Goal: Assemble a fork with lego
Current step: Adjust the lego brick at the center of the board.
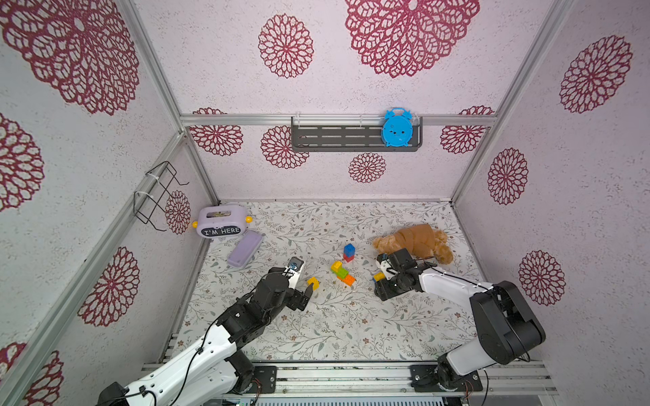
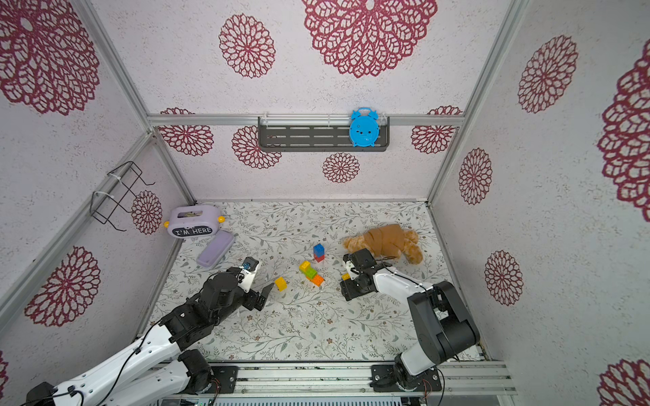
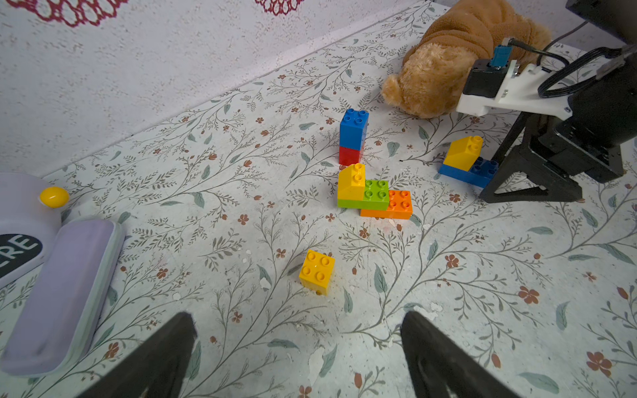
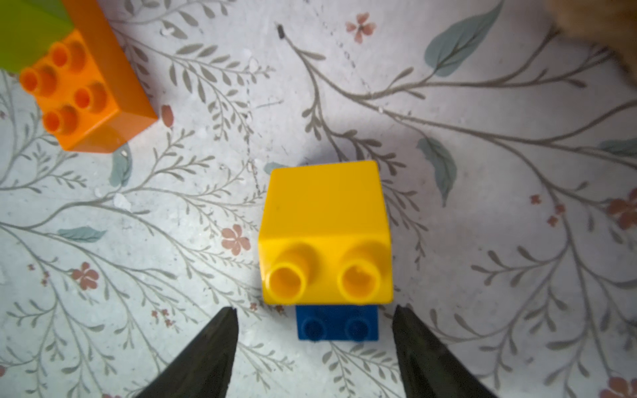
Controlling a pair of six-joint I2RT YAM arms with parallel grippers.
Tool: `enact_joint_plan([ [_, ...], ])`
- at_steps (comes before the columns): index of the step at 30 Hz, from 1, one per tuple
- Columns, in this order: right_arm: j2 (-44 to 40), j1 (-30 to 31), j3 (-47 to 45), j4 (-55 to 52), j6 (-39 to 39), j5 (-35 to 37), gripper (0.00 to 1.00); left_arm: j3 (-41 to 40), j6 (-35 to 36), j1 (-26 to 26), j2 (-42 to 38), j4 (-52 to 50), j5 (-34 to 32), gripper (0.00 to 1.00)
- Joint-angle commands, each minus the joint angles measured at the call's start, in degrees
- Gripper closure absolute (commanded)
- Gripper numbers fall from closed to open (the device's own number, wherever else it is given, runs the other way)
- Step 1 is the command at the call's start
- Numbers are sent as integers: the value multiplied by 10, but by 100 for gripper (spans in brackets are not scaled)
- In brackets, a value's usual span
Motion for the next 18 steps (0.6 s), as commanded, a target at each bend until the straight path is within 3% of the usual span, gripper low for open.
enact_joint_plan([
  [1,-6,5,4,3,14,-41,30,17,8,3,1,4,-2,3],
  [9,-6,42,3,24,28,-66,36,18,12,4,5,3,-3,3],
  [18,40,96,40,64,42,-49,37,17,15,4,3,3,-6,3],
])
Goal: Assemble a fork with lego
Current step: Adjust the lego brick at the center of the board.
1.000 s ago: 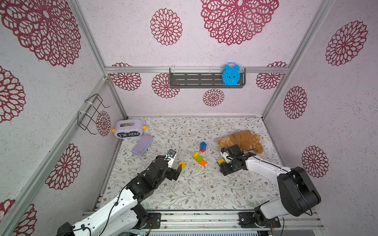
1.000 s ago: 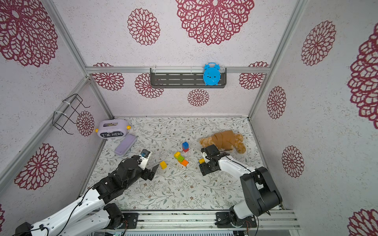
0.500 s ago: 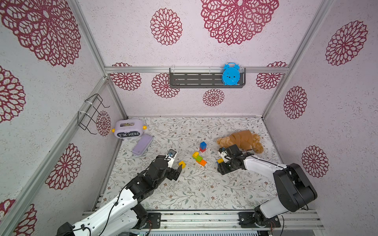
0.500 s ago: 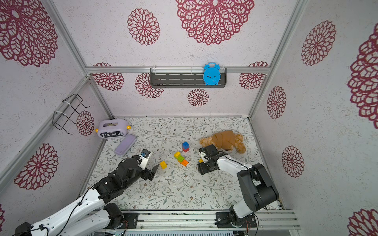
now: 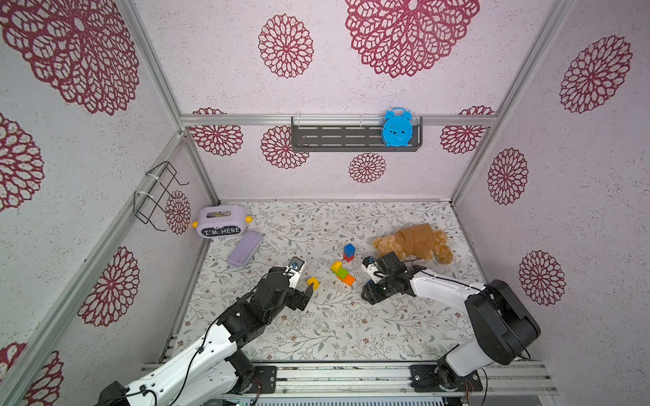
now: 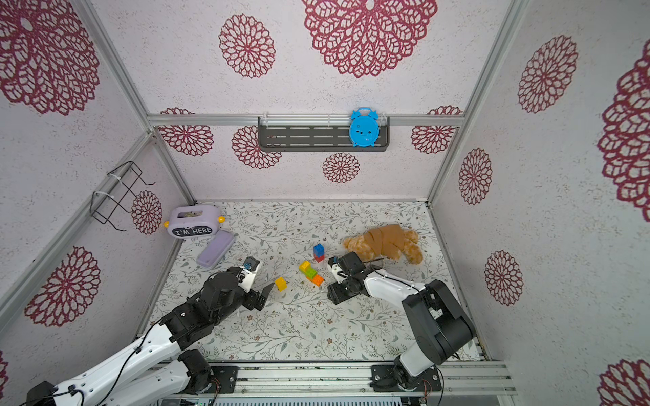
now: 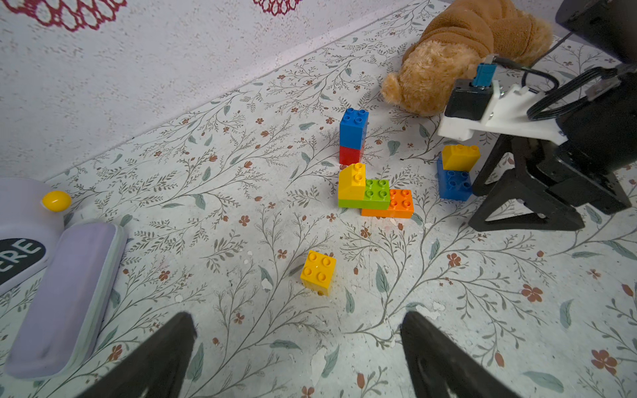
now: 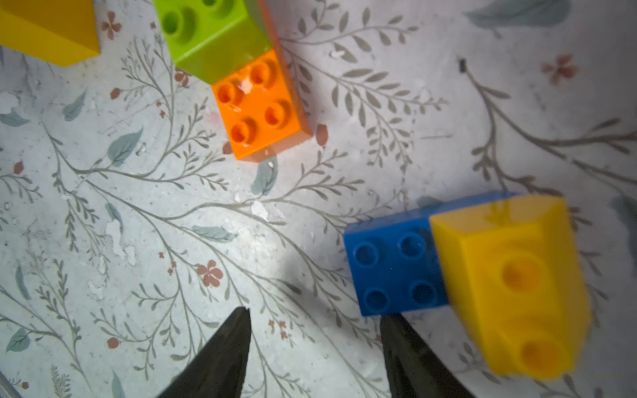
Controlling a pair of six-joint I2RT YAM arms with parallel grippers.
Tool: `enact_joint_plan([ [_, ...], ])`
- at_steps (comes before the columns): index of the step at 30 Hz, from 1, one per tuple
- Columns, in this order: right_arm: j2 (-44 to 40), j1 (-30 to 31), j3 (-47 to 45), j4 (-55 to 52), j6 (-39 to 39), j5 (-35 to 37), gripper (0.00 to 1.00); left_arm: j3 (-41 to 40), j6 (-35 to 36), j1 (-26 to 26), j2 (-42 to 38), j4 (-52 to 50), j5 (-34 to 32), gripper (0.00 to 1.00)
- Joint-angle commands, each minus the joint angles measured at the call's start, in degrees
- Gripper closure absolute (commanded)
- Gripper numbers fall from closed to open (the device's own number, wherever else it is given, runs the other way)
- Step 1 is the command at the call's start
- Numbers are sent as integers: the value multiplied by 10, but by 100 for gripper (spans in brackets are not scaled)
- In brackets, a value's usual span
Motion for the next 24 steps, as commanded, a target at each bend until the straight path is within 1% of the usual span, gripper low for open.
enact_joint_plan([
  [1,25,14,32,23,10,4,36,13,7,4,-1,1,-6,3],
  [8,62,16,74,14,-18,39,36,10,5,4,-3,-2,-9,3],
  [11,64,15,93,0,-31,50,35,7,4,4,-6,-2,-11,3],
  [14,55,15,117,-37,-53,51,35,5,3,3,-7,-3,-12,3],
  [17,37,12,151,-113,-101,59,35,6,2,4,-12,-9,-14,3],
  [21,17,-11,193,-206,-179,65,35,-1,-5,4,-33,-7,-24,3],
  [24,40,-15,234,-258,-245,100,35,-14,-7,4,-53,12,-29,3],
])
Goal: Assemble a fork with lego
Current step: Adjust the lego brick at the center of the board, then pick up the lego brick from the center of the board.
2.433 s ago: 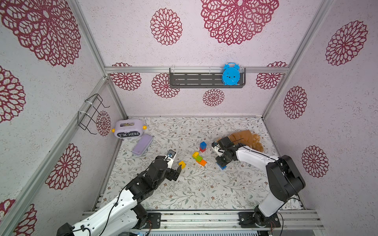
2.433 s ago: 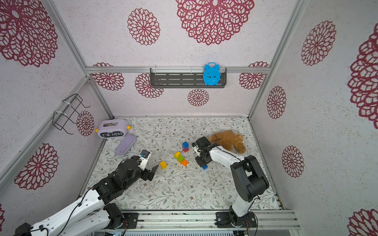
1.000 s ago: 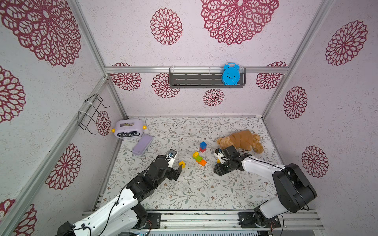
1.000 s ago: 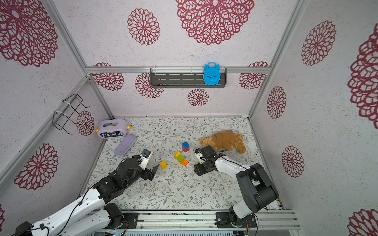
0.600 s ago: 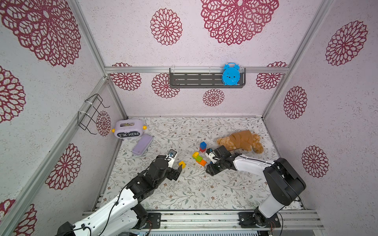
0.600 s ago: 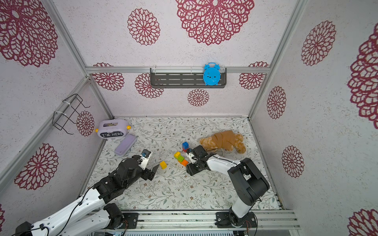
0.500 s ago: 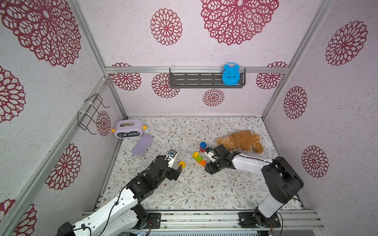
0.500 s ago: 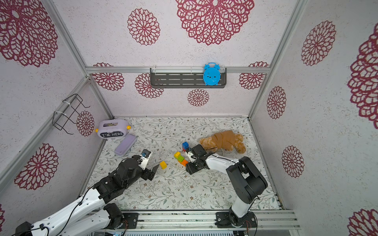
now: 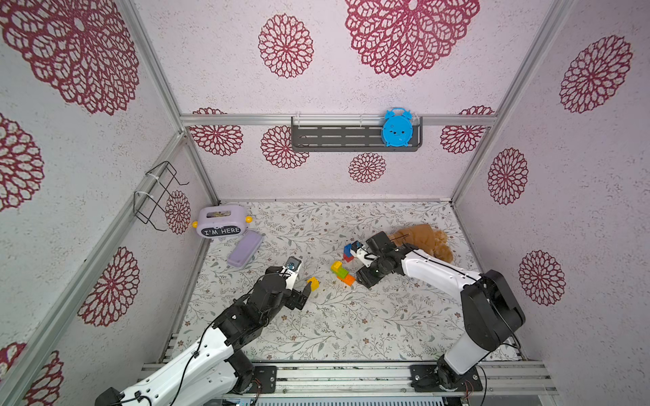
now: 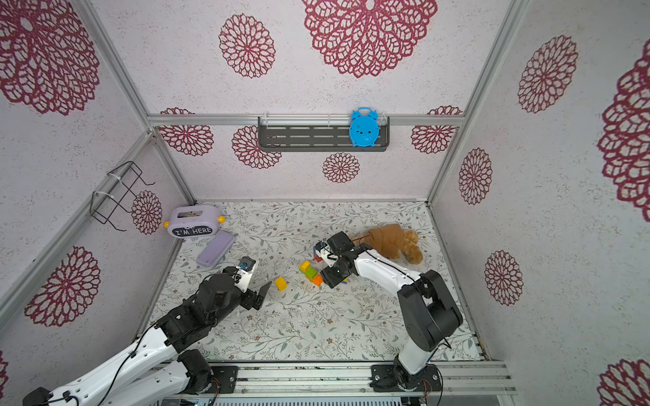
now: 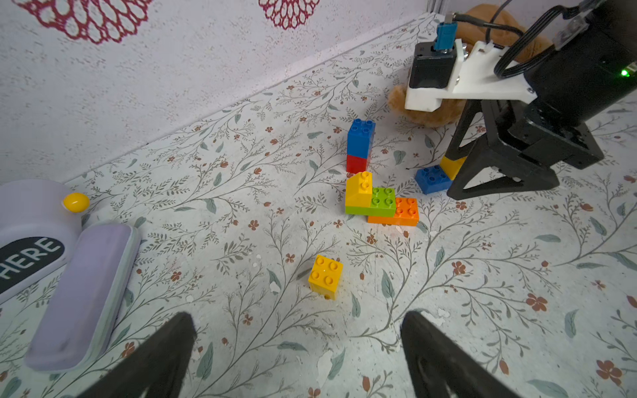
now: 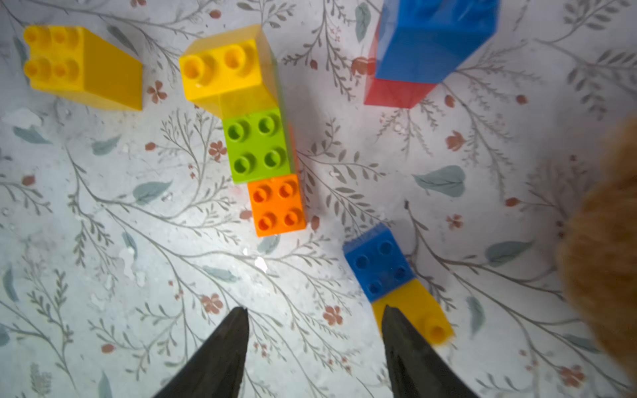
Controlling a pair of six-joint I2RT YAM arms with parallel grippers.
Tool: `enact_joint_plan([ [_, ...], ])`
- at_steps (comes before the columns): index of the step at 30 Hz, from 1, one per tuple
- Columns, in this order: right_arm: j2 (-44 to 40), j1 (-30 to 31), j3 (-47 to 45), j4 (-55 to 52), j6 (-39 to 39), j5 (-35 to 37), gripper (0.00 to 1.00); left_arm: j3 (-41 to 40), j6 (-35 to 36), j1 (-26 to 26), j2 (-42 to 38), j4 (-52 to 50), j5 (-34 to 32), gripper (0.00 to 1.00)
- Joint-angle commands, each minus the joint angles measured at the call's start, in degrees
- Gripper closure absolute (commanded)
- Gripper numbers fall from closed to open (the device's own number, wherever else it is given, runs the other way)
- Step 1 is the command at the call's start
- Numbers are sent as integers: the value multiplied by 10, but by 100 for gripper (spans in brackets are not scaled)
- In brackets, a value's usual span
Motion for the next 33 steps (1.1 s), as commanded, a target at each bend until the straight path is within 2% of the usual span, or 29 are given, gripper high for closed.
enact_joint_plan([
  [1,8,-7,49,-103,-105,44,35,-14,-6,4,-23,17,-15,3],
  [10,108,3,151,-168,-205,63,35,-16,-15,4,-46,-9,-27,3],
  [21,206,17,219,-196,-217,85,40,-17,-14,5,-47,-15,-30,3],
  [33,226,13,215,-194,-217,73,53,-15,-10,4,-43,-17,-33,3],
])
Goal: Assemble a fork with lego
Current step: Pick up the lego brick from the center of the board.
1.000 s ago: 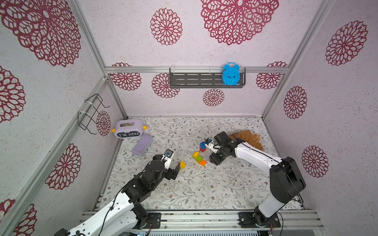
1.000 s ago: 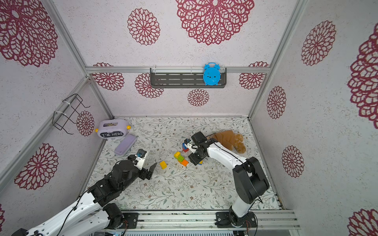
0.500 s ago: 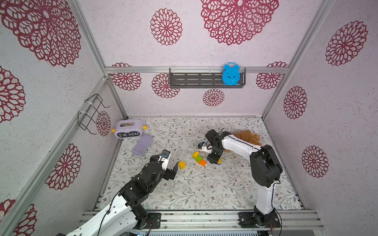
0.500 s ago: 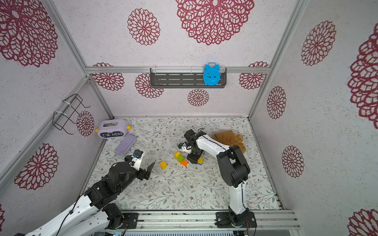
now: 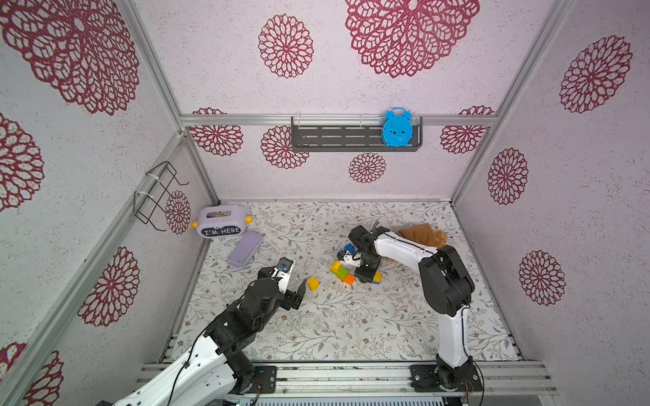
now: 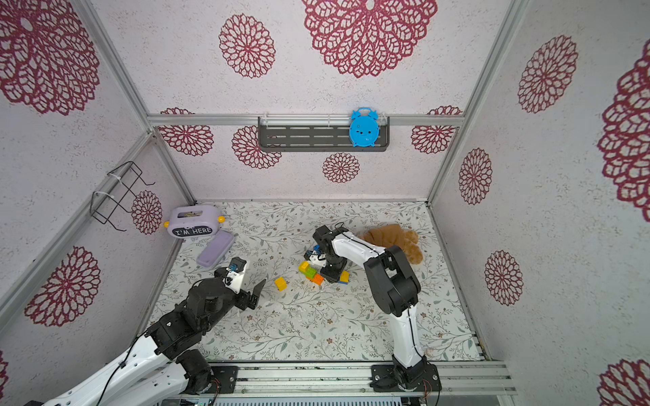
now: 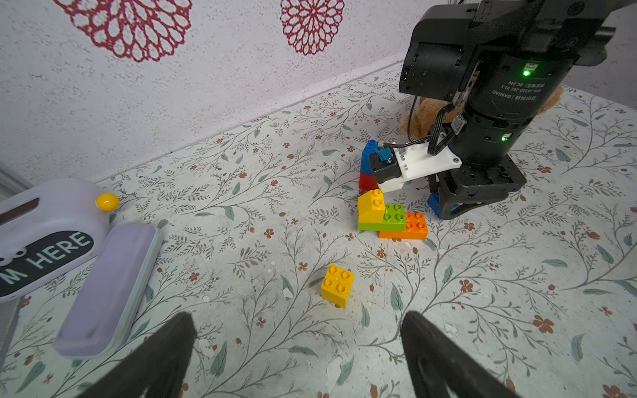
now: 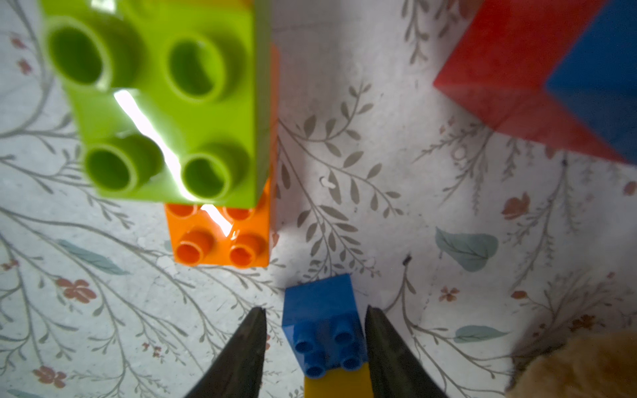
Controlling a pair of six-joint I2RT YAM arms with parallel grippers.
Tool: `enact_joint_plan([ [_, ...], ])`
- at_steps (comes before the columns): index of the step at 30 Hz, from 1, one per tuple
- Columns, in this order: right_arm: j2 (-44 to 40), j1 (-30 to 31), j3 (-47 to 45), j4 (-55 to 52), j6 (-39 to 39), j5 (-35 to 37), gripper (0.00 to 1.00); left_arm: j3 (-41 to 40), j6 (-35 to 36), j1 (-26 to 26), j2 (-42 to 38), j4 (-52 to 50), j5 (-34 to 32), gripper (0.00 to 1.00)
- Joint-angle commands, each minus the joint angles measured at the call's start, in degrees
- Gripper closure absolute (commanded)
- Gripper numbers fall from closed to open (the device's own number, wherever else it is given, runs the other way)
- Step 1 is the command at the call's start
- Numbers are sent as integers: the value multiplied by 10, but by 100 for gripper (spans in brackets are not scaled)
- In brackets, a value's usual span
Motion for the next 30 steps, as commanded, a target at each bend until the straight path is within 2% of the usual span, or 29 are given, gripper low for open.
enact_joint_plan([
  [1,4,-2,6,-18,-9,-3,53,-7,2,4,1,-7,-7,3],
  [8,-21,-18,-11,0,-4,-25,49,-3,5,4,8,-9,-8,3],
  [12,-31,-22,-25,3,-8,-11,44,0,5,4,15,-8,-7,3],
  [20,-23,-30,-20,13,12,-4,50,8,6,4,29,-10,-3,3],
  [24,-26,-32,-19,20,18,-10,49,10,7,4,32,-9,-3,3],
  [30,-10,-40,-3,19,50,19,49,10,4,4,36,-8,-2,3],
])
